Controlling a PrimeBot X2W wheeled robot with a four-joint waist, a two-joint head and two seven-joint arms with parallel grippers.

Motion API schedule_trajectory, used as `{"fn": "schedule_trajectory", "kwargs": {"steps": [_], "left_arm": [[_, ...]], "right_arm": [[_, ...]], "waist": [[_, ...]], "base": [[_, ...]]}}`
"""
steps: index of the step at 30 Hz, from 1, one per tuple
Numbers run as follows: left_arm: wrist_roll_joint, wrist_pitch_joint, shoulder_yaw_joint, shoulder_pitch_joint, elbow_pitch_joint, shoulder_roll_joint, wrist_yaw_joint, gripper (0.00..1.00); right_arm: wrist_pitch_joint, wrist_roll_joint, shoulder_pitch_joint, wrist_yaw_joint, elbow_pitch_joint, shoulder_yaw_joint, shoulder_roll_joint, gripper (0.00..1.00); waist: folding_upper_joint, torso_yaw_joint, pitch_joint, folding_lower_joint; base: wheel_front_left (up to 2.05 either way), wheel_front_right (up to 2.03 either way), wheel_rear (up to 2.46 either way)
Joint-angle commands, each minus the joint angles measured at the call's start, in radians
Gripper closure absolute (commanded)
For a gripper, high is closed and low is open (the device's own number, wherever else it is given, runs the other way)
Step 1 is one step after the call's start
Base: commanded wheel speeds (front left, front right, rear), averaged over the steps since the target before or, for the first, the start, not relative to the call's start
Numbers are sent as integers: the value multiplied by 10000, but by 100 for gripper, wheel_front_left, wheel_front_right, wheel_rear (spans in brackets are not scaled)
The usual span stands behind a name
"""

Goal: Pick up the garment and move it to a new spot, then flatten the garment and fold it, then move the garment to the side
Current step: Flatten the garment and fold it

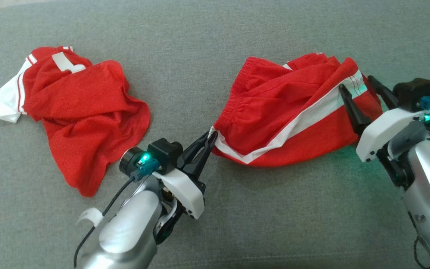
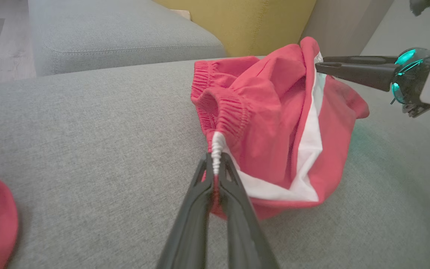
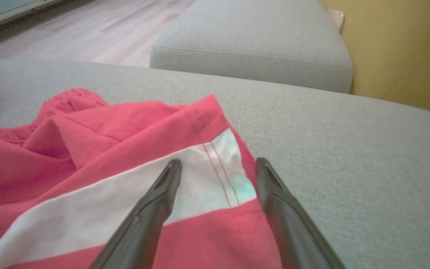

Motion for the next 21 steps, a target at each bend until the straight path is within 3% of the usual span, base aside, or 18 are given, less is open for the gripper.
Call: {"fn": "schedule_trajectory", "kwargs": {"steps": [1, 19, 20, 21], "left_arm": [[97, -59, 207, -441, -223, 8, 6, 100], [89, -59, 90, -480, -232, 54, 3, 100], [84, -59, 82, -487, -227, 57, 3, 100], [78, -59, 76, -493, -220, 60, 3, 100]], "right_arm": [[-43, 279, -370, -9, -103, 474, -301, 0], [-533, 1270, -1146, -9, 815, 2074, -919, 0], [-543, 1308, -1184, -9, 867, 2148, -938, 2], [-557, 1351, -1219, -9, 915, 2214, -956, 27]], "waist": [[0, 36, 23, -1], [0, 9, 112, -1], [0, 18, 115, -1], [0, 25, 115, -1]], "base": [[0, 0, 0], [0, 0, 0], [0, 0, 0], [0, 0, 0]]}}
